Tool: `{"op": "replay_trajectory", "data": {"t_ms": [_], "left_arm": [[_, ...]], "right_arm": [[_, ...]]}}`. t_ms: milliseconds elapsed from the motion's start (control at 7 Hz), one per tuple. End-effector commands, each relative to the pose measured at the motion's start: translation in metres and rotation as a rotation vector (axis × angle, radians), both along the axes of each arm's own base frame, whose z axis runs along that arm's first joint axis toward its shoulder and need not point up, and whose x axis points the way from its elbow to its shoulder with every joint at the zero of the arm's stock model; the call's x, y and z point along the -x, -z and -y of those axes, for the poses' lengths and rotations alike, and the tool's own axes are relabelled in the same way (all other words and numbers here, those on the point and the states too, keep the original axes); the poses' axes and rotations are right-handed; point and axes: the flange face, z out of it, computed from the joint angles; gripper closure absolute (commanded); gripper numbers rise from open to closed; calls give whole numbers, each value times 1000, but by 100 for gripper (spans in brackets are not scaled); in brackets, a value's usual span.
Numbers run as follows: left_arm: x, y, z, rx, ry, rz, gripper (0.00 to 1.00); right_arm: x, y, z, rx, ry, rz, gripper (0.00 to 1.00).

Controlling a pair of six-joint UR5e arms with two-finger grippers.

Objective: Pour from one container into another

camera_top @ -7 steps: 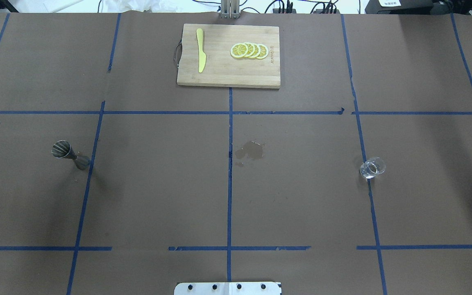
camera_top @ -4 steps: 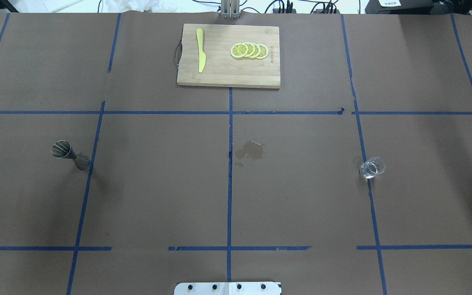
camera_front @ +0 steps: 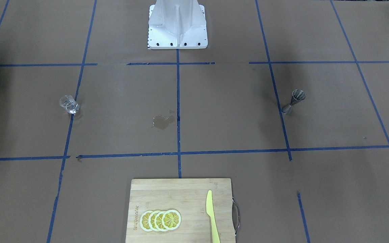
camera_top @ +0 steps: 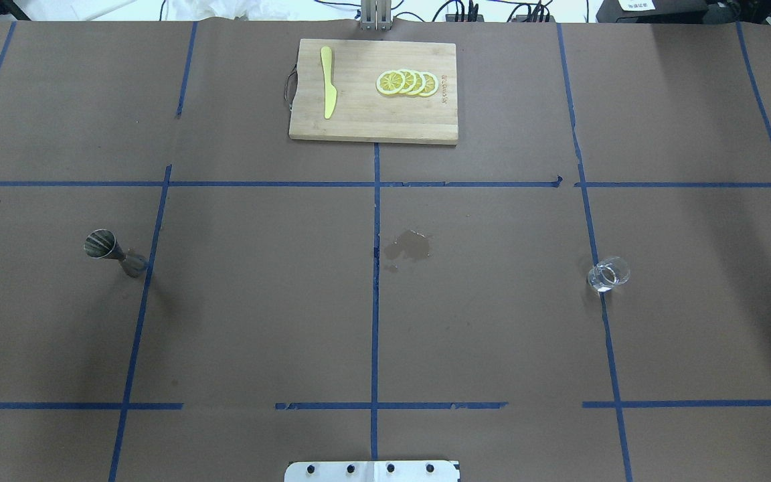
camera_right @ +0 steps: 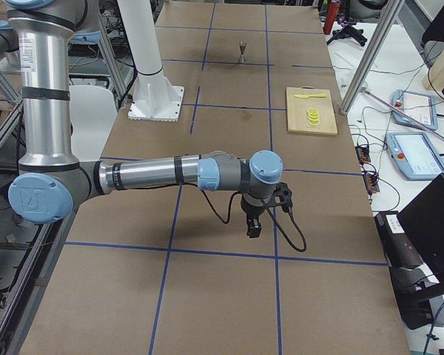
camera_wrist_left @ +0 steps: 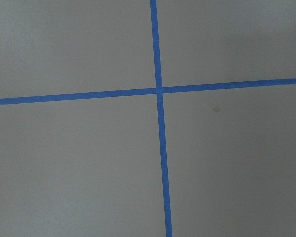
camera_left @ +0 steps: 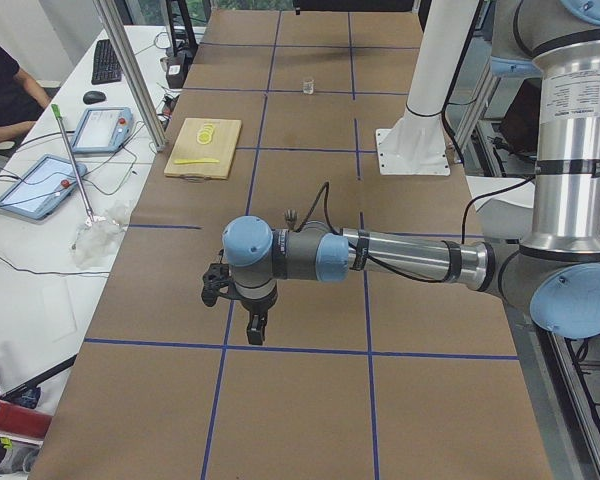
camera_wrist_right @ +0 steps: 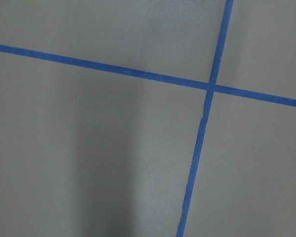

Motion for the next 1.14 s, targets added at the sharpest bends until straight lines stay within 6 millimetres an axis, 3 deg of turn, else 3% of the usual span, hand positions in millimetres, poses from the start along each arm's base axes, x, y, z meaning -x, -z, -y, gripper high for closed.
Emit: {"op": "replay_trajectory", "data": {"t_ms": [0, 571, 1000], "left_arm": [[0, 4, -2, -5, 4, -4, 0], [0, 15, -2, -26, 4, -4, 0], [-3, 22, 3, -86, -6, -7, 0]], "right_arm": [[0, 0, 1, -3, 1, 1, 0], [18, 2, 1, -7, 37, 5, 0], [19, 11, 4, -23, 38, 8, 0]]}}
